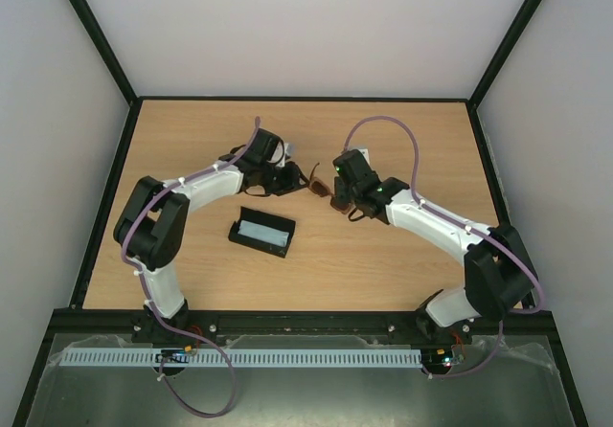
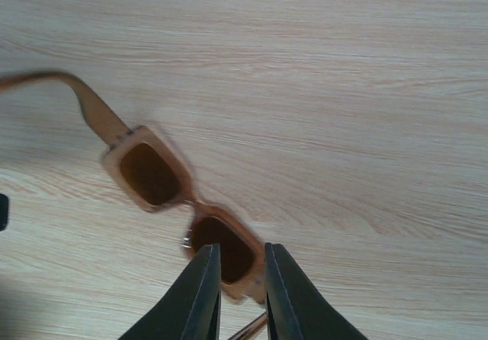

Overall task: Organize the sunglasses
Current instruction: Adjust the sunglasses at the center of the board.

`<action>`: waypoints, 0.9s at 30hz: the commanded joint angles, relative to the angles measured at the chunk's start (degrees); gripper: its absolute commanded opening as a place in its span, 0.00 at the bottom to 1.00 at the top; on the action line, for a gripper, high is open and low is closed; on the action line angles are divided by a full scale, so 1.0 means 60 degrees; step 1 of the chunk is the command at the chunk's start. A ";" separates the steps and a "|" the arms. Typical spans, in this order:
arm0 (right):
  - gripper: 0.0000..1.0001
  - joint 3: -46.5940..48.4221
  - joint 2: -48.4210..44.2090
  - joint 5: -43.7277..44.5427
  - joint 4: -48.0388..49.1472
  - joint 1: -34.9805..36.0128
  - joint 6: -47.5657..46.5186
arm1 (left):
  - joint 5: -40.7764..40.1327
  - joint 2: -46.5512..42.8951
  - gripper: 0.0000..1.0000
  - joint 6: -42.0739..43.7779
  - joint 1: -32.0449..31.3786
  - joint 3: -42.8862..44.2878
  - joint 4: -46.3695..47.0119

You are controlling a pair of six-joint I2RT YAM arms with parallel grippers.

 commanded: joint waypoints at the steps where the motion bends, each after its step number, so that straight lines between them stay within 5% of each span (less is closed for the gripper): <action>1: 0.16 0.0204 0.0134 0.0677 -0.0688 -0.0045 0.0178 | 0.0055 -0.0212 0.32 0.0145 0.0049 0.0126 -0.0162; 10: 0.31 0.0326 0.0290 0.1663 -0.0962 -0.0045 0.0132 | 0.0103 -0.0352 0.32 0.0083 0.0052 -0.0142 -0.0013; 21: 0.09 0.0222 0.0207 0.1672 -0.0542 -0.0045 -0.0102 | 0.0119 -0.0409 0.32 0.0077 0.0049 -0.0135 -0.0030; 27: 0.47 -0.0139 0.0172 0.1696 0.0334 -0.0046 -0.0594 | 0.0087 -0.0422 0.32 0.0119 0.0049 -0.0131 -0.0127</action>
